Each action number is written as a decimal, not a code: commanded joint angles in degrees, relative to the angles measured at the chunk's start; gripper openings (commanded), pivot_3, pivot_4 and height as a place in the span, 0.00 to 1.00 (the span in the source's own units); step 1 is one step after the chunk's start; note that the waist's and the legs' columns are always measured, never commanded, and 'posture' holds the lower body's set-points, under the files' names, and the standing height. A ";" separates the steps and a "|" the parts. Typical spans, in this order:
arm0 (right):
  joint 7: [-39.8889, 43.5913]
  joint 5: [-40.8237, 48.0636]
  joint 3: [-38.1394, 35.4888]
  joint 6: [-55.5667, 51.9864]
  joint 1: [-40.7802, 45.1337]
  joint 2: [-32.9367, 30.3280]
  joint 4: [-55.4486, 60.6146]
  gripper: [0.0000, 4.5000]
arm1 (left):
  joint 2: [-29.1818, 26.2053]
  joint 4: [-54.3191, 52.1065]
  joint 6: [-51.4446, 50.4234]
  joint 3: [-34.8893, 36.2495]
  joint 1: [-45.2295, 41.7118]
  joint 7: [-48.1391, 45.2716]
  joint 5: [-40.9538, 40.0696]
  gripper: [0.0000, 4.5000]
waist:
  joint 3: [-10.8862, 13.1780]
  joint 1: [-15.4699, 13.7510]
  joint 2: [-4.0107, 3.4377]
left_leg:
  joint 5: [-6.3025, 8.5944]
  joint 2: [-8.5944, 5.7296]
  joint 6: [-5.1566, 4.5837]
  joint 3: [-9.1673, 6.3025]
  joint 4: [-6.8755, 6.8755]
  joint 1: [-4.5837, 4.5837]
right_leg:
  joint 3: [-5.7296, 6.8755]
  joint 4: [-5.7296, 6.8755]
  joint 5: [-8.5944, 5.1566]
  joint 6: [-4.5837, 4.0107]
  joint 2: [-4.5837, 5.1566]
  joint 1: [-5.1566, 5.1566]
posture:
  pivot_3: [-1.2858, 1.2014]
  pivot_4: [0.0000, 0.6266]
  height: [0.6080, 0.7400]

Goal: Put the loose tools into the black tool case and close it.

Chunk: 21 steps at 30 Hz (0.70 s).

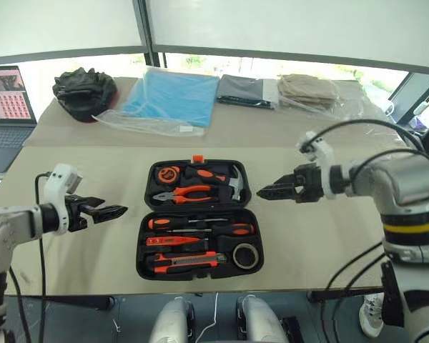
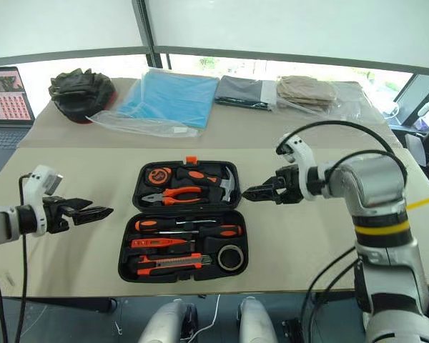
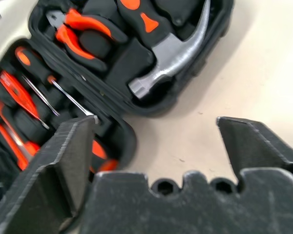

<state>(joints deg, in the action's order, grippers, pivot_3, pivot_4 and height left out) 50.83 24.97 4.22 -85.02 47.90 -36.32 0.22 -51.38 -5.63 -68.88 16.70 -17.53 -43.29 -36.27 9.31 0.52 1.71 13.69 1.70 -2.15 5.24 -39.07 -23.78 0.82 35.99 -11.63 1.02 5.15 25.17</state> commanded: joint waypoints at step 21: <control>-12.84 -6.68 8.66 4.60 9.38 9.13 -22.83 0.61 | 11.09 1.21 -8.80 -1.08 -6.71 14.49 0.95 0.94 | 0.00 0.38 0.02 | 0.01 -0.09 -0.03 0.01 0.02 0.00 | -0.10 -0.01 0.08 0.14 0.04 -0.03 | 0.52 0.24 1.00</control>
<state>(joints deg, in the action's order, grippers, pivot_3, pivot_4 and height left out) 39.57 20.36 11.87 -80.99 57.02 -26.68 -21.31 -40.36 -4.77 -77.23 16.18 -24.61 -29.18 -35.84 9.30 0.90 1.72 13.70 1.61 -2.17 5.25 -39.05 -23.78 0.72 35.99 -11.55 1.15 5.19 25.14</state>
